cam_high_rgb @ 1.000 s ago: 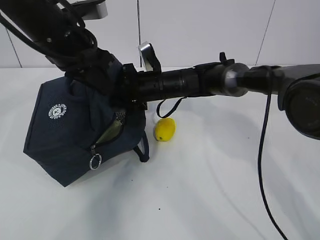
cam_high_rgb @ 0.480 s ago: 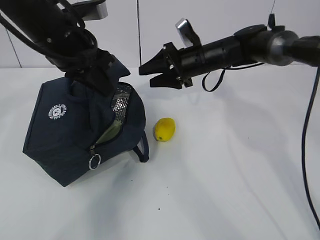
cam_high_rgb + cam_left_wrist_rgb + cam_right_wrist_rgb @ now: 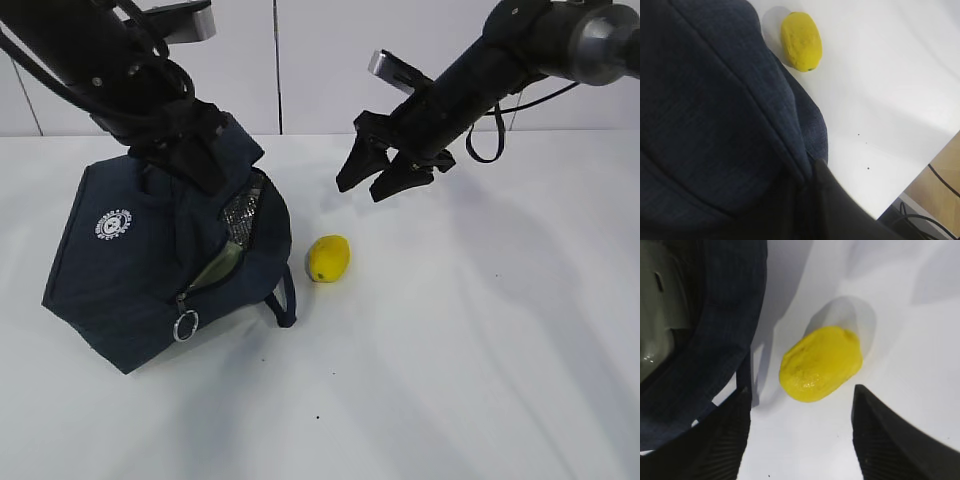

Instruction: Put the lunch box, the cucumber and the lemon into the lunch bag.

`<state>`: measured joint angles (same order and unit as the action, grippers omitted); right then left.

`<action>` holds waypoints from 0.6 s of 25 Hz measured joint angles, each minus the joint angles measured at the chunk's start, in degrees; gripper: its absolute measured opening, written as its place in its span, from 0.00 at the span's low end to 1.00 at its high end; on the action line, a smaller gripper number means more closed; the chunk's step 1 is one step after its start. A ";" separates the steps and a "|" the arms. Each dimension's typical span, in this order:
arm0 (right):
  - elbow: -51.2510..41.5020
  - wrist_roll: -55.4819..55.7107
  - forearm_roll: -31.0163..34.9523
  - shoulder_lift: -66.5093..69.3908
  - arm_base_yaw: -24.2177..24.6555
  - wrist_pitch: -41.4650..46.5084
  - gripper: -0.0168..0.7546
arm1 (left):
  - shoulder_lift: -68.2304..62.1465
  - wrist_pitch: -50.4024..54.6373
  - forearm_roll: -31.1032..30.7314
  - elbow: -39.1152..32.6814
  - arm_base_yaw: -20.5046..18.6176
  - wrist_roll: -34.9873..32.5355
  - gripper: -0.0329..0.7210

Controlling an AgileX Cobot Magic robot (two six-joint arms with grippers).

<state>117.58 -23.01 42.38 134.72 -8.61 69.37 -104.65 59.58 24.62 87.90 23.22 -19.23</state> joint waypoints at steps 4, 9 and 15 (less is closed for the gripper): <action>0.00 4.37 -7.74 -0.36 -3.09 0.23 0.64 | 0.00 0.49 0.00 0.00 0.00 0.00 0.06; 0.00 9.29 -15.13 -0.44 -7.15 0.41 0.64 | 0.00 0.72 0.00 0.00 0.00 0.00 0.06; 0.00 14.00 -20.11 -0.44 -9.98 0.54 0.64 | 0.00 0.85 0.00 0.00 0.00 0.00 0.06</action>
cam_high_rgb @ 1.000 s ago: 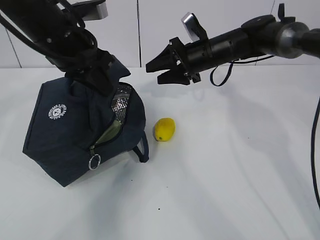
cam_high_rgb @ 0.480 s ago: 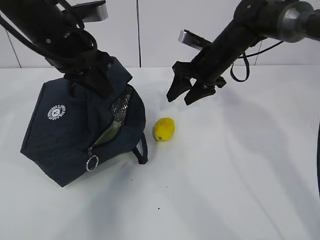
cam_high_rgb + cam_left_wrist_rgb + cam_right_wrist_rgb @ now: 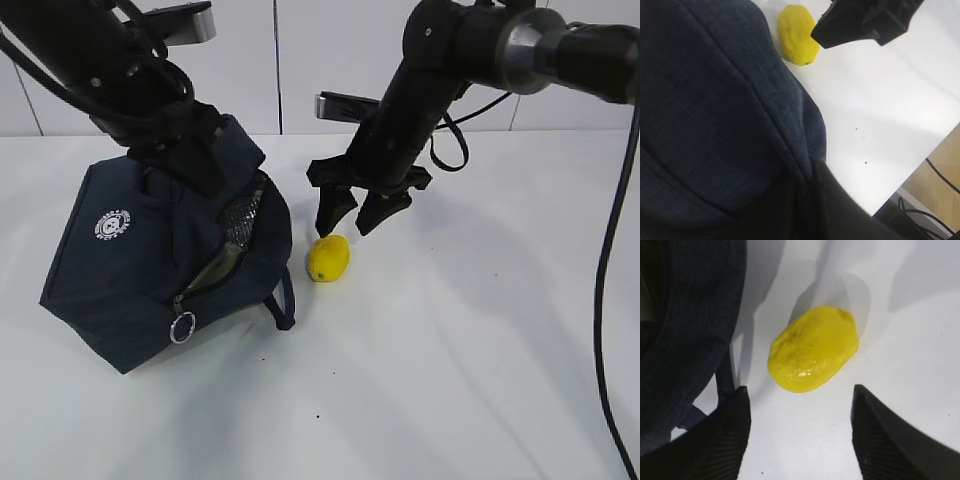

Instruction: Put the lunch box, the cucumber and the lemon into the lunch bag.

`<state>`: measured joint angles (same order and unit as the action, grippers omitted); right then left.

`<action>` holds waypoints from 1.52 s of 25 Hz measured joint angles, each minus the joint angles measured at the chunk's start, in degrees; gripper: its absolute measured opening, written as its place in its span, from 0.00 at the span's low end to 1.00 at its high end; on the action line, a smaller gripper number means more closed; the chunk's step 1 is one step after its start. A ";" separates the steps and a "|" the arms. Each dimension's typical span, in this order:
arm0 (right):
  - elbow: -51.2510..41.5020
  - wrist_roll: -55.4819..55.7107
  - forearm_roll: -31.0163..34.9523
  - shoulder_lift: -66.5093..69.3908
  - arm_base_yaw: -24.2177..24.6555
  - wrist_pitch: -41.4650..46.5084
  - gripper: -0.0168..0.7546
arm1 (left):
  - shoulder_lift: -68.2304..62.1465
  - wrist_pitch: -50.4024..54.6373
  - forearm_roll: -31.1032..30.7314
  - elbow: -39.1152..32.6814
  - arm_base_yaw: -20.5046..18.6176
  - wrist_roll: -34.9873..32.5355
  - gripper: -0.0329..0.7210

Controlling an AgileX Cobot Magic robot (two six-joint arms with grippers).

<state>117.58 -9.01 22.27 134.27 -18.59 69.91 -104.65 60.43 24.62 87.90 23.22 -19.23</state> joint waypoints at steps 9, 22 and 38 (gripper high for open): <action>-2.10 4.45 -1.06 -0.05 -0.60 0.09 0.63 | 0.00 0.00 -0.10 0.00 0.00 0.00 0.06; -3.45 7.08 1.10 -0.05 -0.60 -6.62 0.63 | 0.00 0.00 -0.10 0.00 0.00 0.00 0.06; -3.66 8.51 2.78 3.18 -0.60 -9.69 0.63 | 0.00 0.25 -0.10 0.00 0.00 0.00 0.06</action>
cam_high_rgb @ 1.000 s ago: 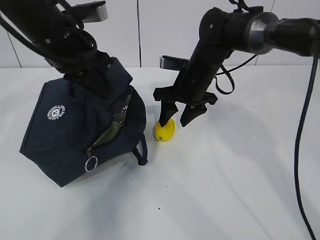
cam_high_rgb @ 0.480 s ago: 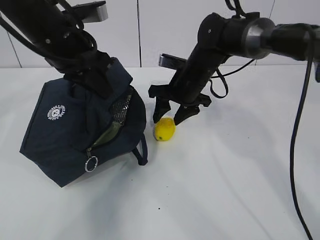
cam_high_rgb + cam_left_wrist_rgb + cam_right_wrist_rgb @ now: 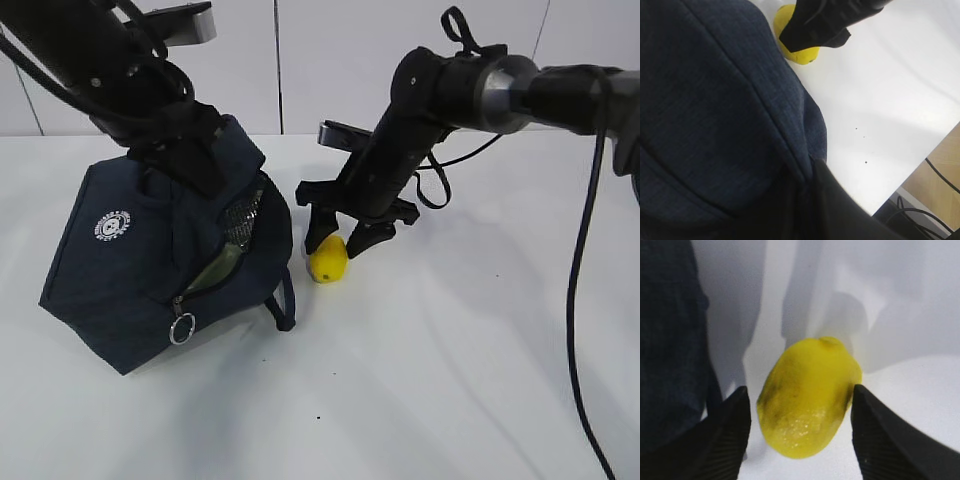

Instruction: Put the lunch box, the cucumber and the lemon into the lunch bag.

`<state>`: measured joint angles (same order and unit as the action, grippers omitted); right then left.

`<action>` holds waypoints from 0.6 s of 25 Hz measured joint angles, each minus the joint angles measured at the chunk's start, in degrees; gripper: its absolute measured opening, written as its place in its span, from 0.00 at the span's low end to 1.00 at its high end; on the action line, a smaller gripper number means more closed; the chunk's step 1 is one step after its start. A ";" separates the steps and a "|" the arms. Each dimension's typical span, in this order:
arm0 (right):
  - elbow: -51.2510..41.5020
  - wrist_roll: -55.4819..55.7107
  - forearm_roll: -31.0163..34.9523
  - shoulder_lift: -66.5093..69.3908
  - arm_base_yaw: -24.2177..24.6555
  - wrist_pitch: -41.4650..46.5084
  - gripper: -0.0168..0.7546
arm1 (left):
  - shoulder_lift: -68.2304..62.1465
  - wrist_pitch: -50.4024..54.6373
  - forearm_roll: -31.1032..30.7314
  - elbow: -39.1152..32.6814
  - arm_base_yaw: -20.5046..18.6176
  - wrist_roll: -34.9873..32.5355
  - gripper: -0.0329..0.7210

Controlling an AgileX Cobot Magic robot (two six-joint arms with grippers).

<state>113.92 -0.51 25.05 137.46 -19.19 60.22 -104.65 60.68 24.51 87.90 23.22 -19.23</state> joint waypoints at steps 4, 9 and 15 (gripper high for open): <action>0.00 0.11 -0.08 0.75 0.00 -0.26 0.63 | 0.00 0.00 0.00 0.00 0.00 0.00 0.06; 0.00 0.51 -0.01 1.22 0.00 -0.30 0.56 | 0.00 0.02 0.00 0.00 0.00 0.00 0.06; 1.04 -0.83 -0.01 1.44 0.00 1.55 0.42 | 0.00 0.12 0.00 0.00 0.00 0.00 0.06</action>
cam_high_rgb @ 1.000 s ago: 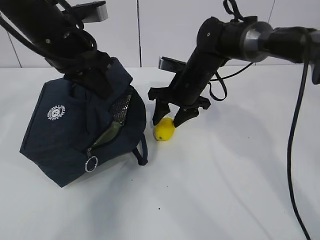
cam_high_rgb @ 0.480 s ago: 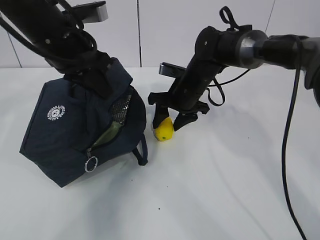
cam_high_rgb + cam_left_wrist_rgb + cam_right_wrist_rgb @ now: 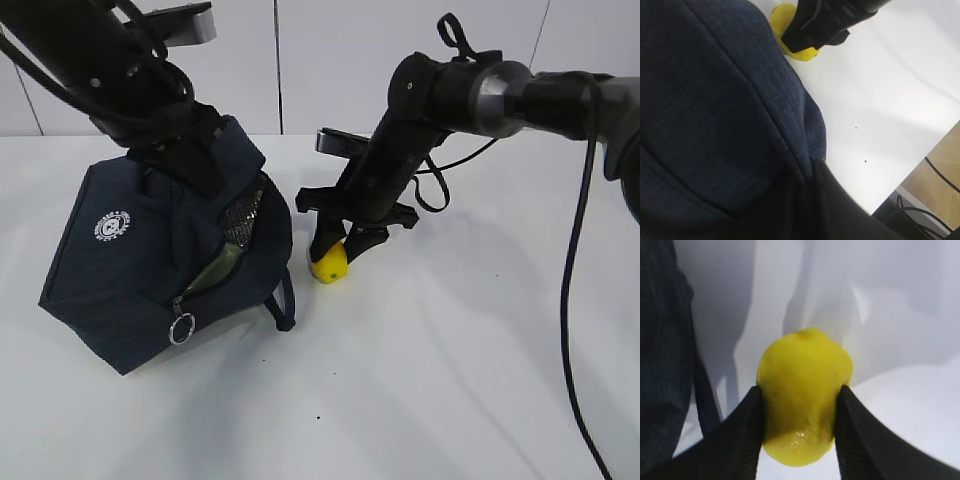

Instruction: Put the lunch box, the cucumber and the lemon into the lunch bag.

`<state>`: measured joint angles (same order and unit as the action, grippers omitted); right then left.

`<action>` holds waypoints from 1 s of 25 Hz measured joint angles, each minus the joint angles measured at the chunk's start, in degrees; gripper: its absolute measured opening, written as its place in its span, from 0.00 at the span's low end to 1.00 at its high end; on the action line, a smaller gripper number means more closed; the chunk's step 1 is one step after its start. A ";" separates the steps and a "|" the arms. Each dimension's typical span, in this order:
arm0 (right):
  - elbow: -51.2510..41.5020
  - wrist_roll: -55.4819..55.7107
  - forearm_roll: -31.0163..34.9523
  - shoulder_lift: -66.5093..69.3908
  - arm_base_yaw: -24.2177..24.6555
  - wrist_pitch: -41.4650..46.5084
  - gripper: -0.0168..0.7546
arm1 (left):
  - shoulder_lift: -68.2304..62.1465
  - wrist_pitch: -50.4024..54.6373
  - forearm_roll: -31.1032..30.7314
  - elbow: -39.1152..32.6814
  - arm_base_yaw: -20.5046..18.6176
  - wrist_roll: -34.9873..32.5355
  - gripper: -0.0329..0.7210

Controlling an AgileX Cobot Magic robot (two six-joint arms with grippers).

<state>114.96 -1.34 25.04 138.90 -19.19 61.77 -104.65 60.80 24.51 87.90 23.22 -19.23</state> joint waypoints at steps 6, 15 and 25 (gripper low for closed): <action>5.06 -3.31 -0.38 -0.54 0.59 4.92 0.40 | 0.00 0.00 0.00 0.00 0.00 0.00 0.06; 7.50 -14.32 17.48 -1.58 2.07 7.97 0.39 | 0.00 -0.41 0.10 0.00 0.00 0.00 0.06; 7.50 -24.09 32.33 -0.96 2.07 7.97 0.39 | 0.00 -1.81 1.36 0.00 0.00 0.00 0.06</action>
<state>122.46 -25.42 57.37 137.95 -17.12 69.74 -104.65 58.99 25.87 87.90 23.22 -19.23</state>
